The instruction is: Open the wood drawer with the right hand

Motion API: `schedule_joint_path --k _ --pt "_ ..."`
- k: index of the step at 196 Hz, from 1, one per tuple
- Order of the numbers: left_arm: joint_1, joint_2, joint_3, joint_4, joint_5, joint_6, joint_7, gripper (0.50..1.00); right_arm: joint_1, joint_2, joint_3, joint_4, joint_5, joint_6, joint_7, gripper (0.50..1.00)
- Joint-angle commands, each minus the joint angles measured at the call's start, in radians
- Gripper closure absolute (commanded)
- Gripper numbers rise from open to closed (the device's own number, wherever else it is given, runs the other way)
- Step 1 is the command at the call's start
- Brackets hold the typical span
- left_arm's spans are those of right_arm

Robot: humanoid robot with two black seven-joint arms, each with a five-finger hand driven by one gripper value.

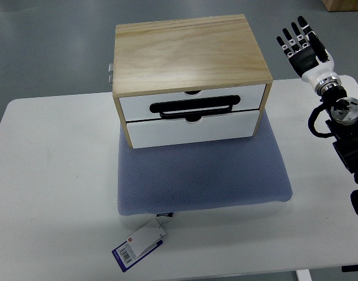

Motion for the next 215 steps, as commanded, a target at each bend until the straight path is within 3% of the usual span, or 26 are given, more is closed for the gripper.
schedule_joint_path --k 1,69,132,135,173,215 --pt "0.000 0.000 -0.001 0.003 0.000 0.000 0.000 0.500 0.000 0.000 0.000 0.000 0.000 0.000 0.000 0.554" --pt "0.000 0.000 -0.001 0.006 -0.001 0.000 -0.002 0.500 0.012 -0.014 0.000 0.003 0.000 0.000 -0.003 0.554" --pt "0.000 0.000 0.000 -0.002 0.005 -0.002 0.000 0.500 0.193 -0.141 -0.212 0.008 -0.123 0.006 -0.058 0.554" --pt "0.000 0.000 0.000 -0.002 0.006 -0.002 0.000 0.500 0.253 -0.169 -0.288 0.021 -0.189 0.008 -0.069 0.554" --pt "-0.002 0.000 0.000 -0.002 0.006 -0.008 0.000 0.500 0.410 -0.247 -0.511 0.129 -0.426 0.006 -0.086 0.554" --pt "-0.003 0.000 -0.001 -0.002 0.006 -0.014 0.000 0.500 0.627 -0.304 -0.808 0.297 -0.612 0.057 -0.210 0.554"
